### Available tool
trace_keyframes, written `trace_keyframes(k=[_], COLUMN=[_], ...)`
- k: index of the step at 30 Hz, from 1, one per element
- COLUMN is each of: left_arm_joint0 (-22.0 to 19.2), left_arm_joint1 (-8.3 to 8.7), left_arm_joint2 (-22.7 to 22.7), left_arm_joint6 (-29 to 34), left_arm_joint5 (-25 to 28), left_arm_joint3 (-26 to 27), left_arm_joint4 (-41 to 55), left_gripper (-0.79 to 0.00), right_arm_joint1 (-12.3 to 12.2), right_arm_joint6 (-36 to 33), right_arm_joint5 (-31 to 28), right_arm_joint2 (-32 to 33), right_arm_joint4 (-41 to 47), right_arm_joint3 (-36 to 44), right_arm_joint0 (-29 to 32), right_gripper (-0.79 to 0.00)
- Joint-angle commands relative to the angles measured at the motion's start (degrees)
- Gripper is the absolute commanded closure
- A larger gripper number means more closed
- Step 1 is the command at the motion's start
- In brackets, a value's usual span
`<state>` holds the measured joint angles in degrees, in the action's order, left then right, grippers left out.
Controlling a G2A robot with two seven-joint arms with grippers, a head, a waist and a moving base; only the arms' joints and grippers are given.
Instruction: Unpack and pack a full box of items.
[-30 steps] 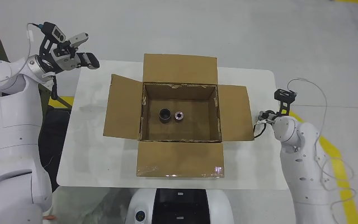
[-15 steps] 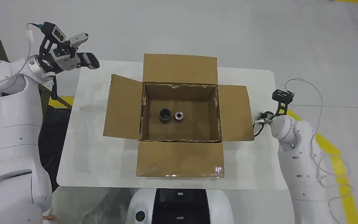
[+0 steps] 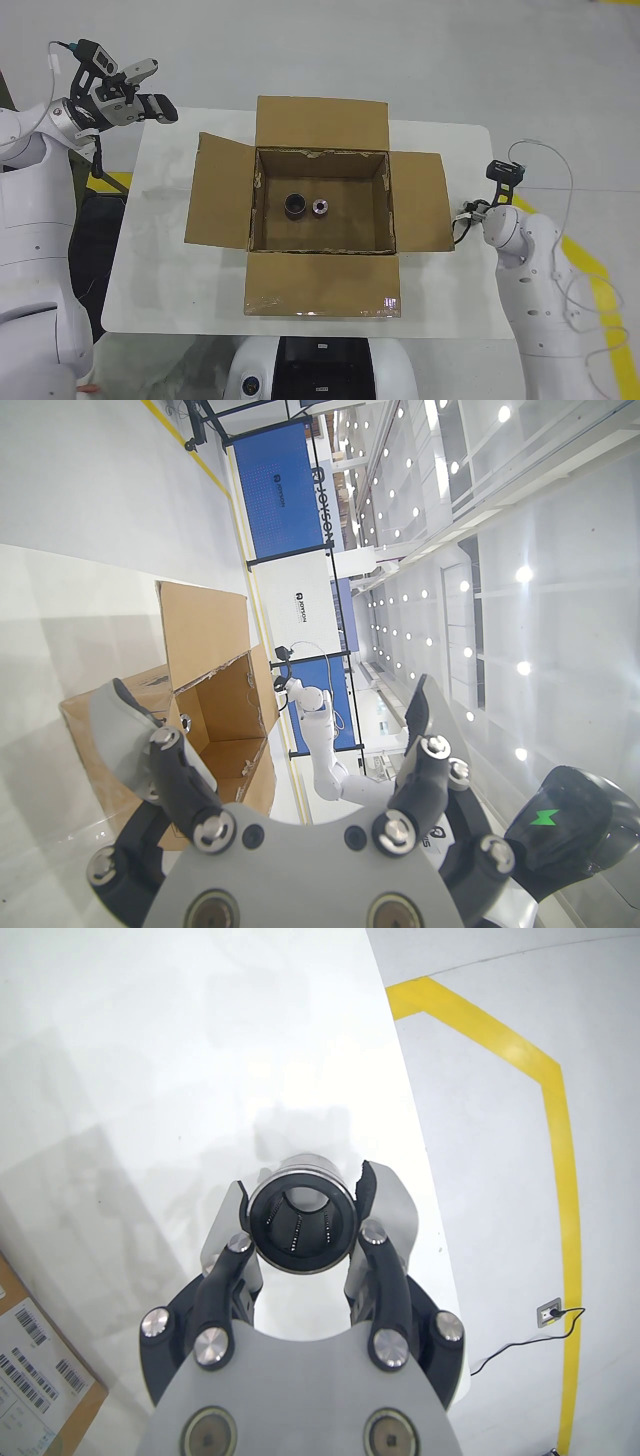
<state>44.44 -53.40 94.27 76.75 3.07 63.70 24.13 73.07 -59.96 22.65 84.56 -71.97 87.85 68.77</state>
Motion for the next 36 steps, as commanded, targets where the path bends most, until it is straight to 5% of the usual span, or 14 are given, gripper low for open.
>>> trace_keyframes(k=[1, 9, 14, 27, 36], left_arm_joint0=[0.0, 0.0, 0.0, 0.0, 0.0], left_arm_joint1=[0.00, 0.00, 0.00, 0.00, 0.00], left_arm_joint2=[0.0, 0.0, 0.0, 0.0, 0.0], left_arm_joint6=[0.0, 0.0, 0.0, 0.0, 0.0], left_arm_joint5=[0.0, 0.0, 0.0, 0.0, 0.0], left_arm_joint3=[0.0, 0.0, 0.0, 0.0, 0.0], left_arm_joint4=[0.0, 0.0, 0.0, 0.0, 0.0], left_gripper=[-0.785, -0.785, -0.785, -0.785, -0.785], right_arm_joint1=[0.0, 0.1, 0.1, 0.4, 0.7], right_arm_joint6=[-0.1, 0.1, 1.5, 7.7, 10.8], right_arm_joint5=[0.0, 0.8, 2.0, 4.5, -0.7], right_arm_joint2=[0.0, 0.1, 0.8, 1.8, -0.5], right_arm_joint4=[-0.1, -0.3, -1.3, -0.8, 2.0], right_arm_joint3=[-0.1, 0.0, 4.0, 17.1, 25.7], right_arm_joint0=[0.0, -0.2, 0.9, 5.3, 8.7], right_gripper=[-0.376, -0.394, -0.539, -0.539, -0.582])
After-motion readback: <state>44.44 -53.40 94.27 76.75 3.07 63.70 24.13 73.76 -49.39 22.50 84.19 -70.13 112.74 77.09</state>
